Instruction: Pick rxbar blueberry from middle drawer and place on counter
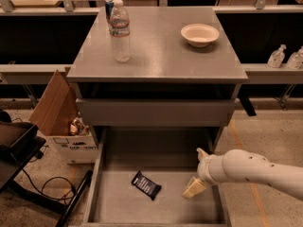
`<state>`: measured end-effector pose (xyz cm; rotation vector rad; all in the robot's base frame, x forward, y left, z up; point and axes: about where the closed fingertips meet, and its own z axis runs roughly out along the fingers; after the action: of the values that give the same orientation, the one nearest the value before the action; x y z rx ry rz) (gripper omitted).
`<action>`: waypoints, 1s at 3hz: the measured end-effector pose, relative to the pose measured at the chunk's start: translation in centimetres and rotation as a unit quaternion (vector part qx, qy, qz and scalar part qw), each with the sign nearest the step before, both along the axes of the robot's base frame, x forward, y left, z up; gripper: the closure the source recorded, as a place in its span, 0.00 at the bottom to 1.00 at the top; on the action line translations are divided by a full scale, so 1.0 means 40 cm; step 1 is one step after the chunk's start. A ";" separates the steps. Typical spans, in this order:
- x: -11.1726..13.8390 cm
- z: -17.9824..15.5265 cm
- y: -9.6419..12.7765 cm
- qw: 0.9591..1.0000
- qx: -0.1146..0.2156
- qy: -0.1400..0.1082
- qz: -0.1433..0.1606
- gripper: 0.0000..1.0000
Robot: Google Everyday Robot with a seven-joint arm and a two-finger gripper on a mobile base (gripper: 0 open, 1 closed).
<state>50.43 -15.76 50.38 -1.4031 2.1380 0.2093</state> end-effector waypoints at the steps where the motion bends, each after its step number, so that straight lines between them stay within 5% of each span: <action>1: 0.028 -0.037 0.069 1.000 0.008 0.000 0.005 0.00; 3: 0.069 -0.197 0.233 0.999 0.036 0.022 0.022 0.00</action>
Offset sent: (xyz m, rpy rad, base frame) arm 0.0358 0.1031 -0.0858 0.1127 0.0231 0.0441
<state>53.20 -6.45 42.48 -1.4178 2.1142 0.3335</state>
